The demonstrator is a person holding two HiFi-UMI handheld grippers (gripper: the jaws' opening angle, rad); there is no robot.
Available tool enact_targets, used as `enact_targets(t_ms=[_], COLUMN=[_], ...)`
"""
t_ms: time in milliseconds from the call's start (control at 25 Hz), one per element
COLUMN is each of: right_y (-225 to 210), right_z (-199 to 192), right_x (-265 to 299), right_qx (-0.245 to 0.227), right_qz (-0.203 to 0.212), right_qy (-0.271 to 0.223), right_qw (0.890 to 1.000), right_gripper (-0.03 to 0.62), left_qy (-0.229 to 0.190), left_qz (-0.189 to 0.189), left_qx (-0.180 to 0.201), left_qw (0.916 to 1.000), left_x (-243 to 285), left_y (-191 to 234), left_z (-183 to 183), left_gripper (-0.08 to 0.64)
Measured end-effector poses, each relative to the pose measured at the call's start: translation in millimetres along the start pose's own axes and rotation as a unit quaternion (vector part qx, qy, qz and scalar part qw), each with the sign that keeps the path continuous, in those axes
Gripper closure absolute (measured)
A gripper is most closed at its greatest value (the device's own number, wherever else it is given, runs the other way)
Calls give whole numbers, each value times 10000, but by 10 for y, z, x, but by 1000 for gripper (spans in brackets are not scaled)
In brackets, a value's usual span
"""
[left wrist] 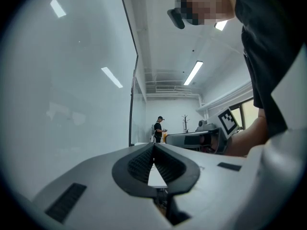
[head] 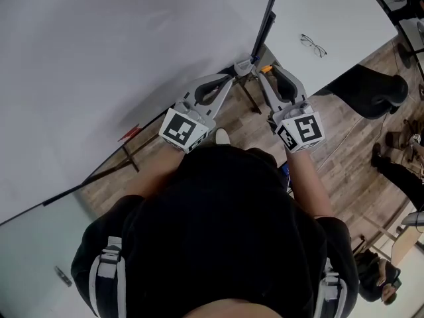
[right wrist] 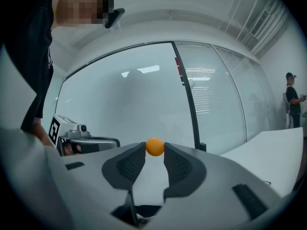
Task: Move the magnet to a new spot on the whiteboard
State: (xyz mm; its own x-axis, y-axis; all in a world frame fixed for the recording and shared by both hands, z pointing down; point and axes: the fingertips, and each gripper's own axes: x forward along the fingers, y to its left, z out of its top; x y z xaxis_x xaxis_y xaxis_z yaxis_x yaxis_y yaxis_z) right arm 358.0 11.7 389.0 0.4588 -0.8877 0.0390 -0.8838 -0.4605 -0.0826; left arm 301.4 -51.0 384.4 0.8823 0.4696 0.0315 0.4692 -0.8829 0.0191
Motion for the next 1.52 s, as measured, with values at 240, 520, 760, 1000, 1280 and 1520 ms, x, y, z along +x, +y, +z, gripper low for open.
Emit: enact_targets(t_ms=[240,520,760,1000,1280,1520], right_y=[-285,-703,-1001,-1132,-1240,-1249], right_z=[-189,-266,-395,-605,-861,-1088], right_x=[199,522,792,1023,1145,1240], right_qx=[6,177,92,10,32,43], right_qz=[-134,44,366,604,748,871], right_qy=[254,355,562,705,908,1062], right_qw=[9996,9992,9977,9957,9930,9905], right_gripper=[474,474,474,474,474,474], left_qy=[-20,-29,6,-19,0,39], left_qz=[-36,232,595,915,1139,1262], left_qx=[-114,-204,-102,-85,-121,-121], left_qw=[9999,9995,9982,9958,9934,9919], left_x=[252,573,832,988,1157,1223], left_y=[192,311,358,449,529,597], left_z=[-124,-170,-161,-152,-222,-233], left_gripper=[555,555,555,555,555,555])
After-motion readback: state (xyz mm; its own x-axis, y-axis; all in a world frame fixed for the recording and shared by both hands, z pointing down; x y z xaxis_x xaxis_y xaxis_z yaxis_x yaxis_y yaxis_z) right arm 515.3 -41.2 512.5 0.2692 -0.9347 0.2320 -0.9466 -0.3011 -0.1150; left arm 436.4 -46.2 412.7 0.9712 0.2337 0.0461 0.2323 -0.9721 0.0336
